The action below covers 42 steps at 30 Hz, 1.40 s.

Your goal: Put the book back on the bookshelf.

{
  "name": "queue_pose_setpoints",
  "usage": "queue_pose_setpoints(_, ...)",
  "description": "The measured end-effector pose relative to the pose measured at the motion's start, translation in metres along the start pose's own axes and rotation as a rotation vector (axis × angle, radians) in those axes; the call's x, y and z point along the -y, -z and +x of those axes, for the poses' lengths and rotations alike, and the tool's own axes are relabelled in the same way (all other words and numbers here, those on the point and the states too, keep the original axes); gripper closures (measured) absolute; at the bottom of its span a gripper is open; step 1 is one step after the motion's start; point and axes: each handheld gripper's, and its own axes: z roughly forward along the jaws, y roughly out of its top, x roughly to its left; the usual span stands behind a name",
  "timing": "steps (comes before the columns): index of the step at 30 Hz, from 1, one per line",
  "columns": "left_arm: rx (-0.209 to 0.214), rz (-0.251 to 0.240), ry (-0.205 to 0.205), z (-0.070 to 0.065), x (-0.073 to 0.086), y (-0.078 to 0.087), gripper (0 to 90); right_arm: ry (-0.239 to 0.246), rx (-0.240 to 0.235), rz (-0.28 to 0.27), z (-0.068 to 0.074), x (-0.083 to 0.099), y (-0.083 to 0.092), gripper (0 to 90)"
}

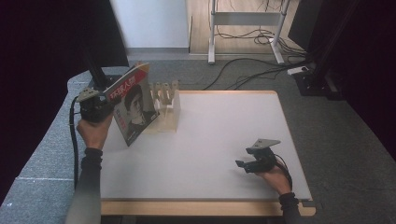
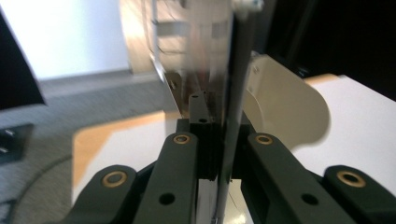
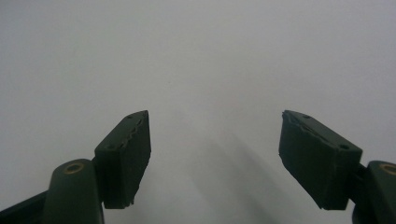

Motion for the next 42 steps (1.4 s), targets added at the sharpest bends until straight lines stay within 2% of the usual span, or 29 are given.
queue_pose_setpoints(1,0.008,0.01,-0.005,0.001,0.001,0.001,85.2,-0.001,-0.005,0.002,0.0,0.0,-0.001,24.6)
queue_pose_setpoints(2,0.029,0.026,0.008,0.003,0.001,0.002,84.9,0.001,-0.006,0.004,0.001,-0.001,-0.001,24.6)
queue_pose_setpoints(3,0.027,0.041,0.008,0.004,0.001,0.003,84.4,0.006,-0.008,0.004,0.002,-0.002,-0.002,24.6)
queue_pose_setpoints(5,0.052,0.076,0.025,0.006,-0.001,0.004,82.8,0.011,-0.012,0.006,0.003,-0.003,-0.003,24.6)
queue_pose_setpoints(8,0.039,0.114,0.011,0.004,-0.003,0.004,82.6,0.01,-0.01,0.007,0.003,-0.003,-0.002,24.6)
queue_pose_setpoints(10,0.017,0.107,0.009,0.003,-0.003,0.004,86.2,0.007,-0.008,0.004,0.002,-0.002,-0.002,24.6)
queue_pose_setpoints(16,0.004,0.03,0.044,0.001,0.002,-0.004,86.9,-0.001,-0.011,0.01,0.001,0.001,-0.002,24.8)
queue_pose_setpoints(21,0.005,0.028,0.033,0.003,0.003,-0.004,85.3,-0.006,-0.003,0.012,0.0,0.004,-0.002,24.8)
queue_pose_setpoints(22,0.017,0.028,0.035,0.004,0.004,-0.004,84.1,-0.006,0.0,0.013,0.0,0.005,-0.002,24.8)
queue_pose_setpoints(24,0.023,0.03,0.037,0.004,0.005,-0.003,75.3,-0.004,0.011,0.02,0.001,0.006,-0.002,24.5)
queue_pose_setpoints(27,0.014,0.042,0.016,0.003,0.007,-0.002,66.2,0.008,0.028,0.035,0.003,0.008,-0.003,23.3)
queue_pose_setpoints(33,0.038,0.041,0.003,0.0,0.012,0.009,34.8,0.014,0.083,0.06,0.008,0.012,-0.006,17.1)
queue_pose_setpoints(38,0.056,0.031,0.016,-0.003,0.021,0.022,18.4,-0.027,0.144,0.077,0.007,0.019,-0.011,12.1)
queue_pose_setpoints(40,0.064,0.028,0.023,-0.004,0.024,0.028,13.8,-0.052,0.145,0.061,0.006,0.021,-0.011,10.2)
queue_pose_setpoints(42,0.067,0.036,0.025,-0.007,0.027,0.033,12.1,-0.058,0.153,0.047,0.006,0.023,-0.012,8.8)
